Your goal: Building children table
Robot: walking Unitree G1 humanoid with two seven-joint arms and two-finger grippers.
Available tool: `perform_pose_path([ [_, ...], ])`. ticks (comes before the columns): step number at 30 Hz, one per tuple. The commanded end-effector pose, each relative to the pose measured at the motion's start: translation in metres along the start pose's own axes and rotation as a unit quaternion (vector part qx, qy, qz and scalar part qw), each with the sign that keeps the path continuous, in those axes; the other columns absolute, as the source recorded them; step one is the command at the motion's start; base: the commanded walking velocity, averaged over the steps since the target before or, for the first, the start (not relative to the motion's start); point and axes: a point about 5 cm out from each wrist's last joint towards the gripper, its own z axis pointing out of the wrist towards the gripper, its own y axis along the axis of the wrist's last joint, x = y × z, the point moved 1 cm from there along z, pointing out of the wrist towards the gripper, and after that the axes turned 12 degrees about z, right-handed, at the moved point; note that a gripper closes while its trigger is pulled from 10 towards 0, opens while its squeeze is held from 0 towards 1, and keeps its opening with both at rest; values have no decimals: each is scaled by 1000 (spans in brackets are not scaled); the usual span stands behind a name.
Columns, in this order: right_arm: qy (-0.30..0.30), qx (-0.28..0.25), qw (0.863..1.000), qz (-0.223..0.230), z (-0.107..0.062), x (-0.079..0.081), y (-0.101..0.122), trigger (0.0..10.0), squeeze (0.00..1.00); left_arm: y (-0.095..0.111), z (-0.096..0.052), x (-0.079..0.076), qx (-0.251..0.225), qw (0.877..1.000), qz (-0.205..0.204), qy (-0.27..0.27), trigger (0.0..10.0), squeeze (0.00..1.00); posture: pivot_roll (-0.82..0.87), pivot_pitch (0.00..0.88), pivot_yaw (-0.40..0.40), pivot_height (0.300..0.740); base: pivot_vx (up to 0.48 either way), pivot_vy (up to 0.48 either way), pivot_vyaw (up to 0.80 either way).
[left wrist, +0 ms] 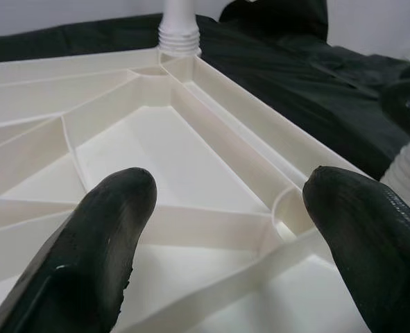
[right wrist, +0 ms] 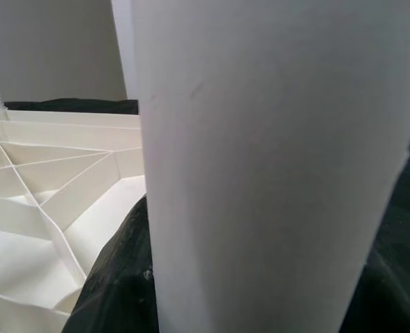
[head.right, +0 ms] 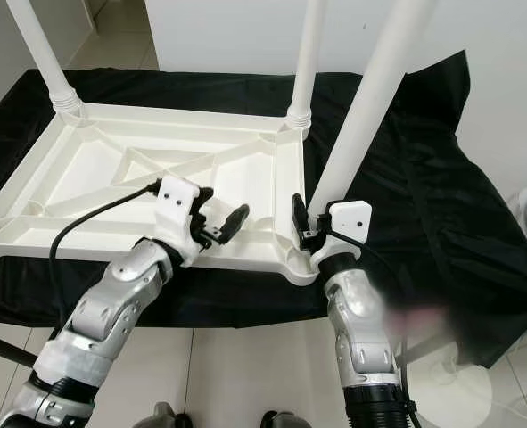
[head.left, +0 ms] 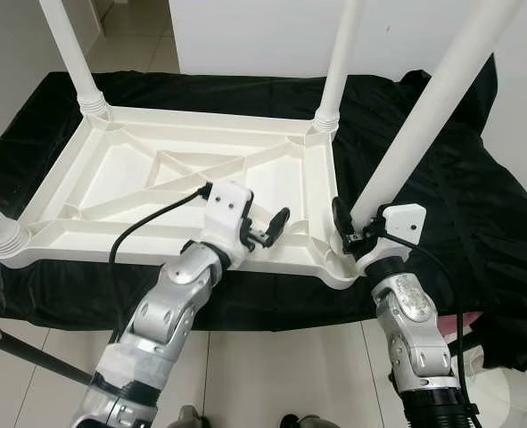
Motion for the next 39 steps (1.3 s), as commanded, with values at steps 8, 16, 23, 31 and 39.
perform_pose_path([
  [8, 19, 24, 999, -13, -15, 0, -13, 10000, 0, -1, -9, -17, -19, 993, 25, -115, 10000, 0, -24, 113, -24, 740, 0, 0, 0],
  [16, 57, 47, 997, -36, -29, 4, -26, 10000, 0, -7, -19, -25, -11, 987, 21, -160, 10000, 0, -23, 119, -15, 740, 0, 0, 0],
  [23, 80, 60, 994, -42, -32, 7, -33, 10000, 0, -7, -20, -24, -10, 987, 24, -160, 10000, 0, -21, 119, -11, 740, 0, 0, 0],
  [31, 113, 80, 988, -68, -33, 7, -44, 10000, 0, -4, -20, -24, -12, 987, 26, -160, 10000, 0, -16, 118, -9, 740, 0, 0, 0],
  [39, 135, 105, 981, -92, -33, 6, -55, 10000, 0, -1, -19, -23, -16, 987, 26, -157, 10000, 0, -18, 115, -7, 740, 0, 0, 0],
])
